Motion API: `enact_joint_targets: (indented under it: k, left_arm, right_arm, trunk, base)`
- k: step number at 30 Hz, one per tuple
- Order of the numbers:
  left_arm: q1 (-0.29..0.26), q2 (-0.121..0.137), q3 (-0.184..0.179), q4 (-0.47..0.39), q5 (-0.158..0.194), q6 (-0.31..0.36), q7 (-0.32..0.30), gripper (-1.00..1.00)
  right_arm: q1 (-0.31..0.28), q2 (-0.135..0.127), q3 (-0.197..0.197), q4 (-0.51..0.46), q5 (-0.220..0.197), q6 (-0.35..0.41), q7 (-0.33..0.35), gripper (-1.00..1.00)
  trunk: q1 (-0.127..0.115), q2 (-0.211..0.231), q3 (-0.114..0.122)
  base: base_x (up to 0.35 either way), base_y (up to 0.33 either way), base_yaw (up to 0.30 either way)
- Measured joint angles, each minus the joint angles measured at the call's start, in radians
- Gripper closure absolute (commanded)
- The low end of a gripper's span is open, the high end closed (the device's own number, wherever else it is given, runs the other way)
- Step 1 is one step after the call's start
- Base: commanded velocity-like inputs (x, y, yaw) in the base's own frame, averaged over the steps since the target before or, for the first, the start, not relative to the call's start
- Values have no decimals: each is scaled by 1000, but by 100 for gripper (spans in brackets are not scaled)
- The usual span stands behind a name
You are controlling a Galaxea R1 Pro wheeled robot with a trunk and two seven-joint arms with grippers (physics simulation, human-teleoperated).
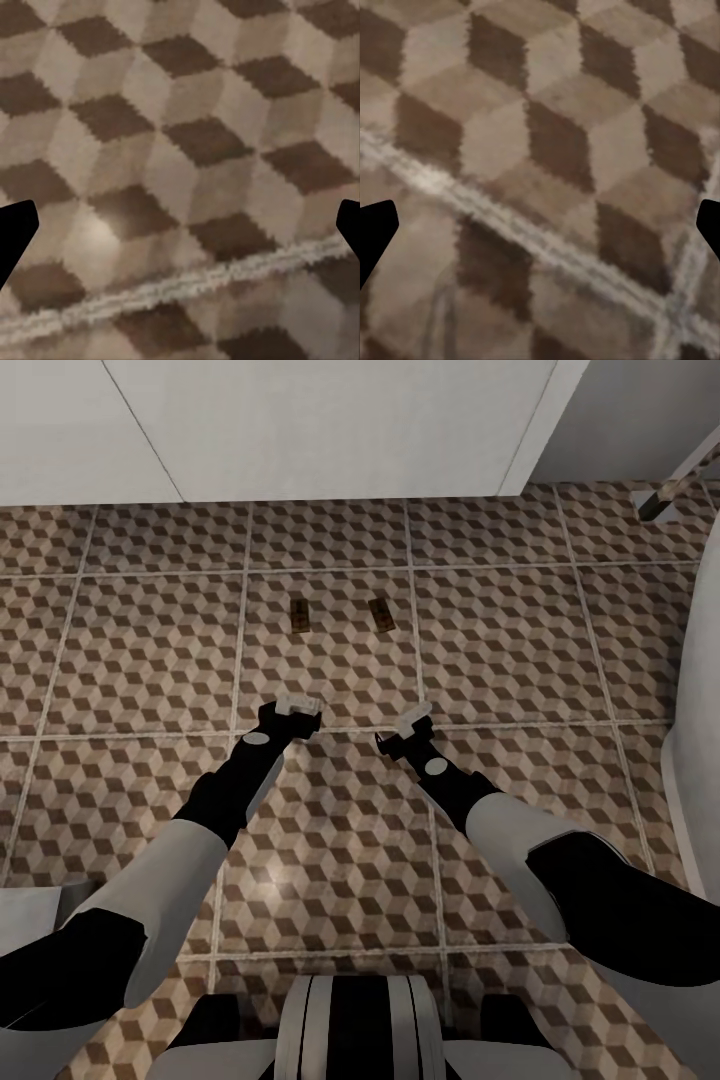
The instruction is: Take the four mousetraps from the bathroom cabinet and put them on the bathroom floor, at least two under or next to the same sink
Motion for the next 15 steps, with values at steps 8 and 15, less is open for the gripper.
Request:
enact_joint_targets:
  k: [8, 15]
  left_arm:
    - [0, 0, -1, 2, 0, 0, 0, -100]
    - [3, 1, -1, 2, 0, 0, 0, -100]
  right_arm:
    - [0, 0, 0, 0, -1, -1, 0, -100]
    - [0, 0, 0, 2, -2, -3, 1, -100]
  trunk:
    - [-3, 1, 23]
    - [-6, 3, 50]
  base:
    - [0, 0, 0]
    - [0, 0, 0]
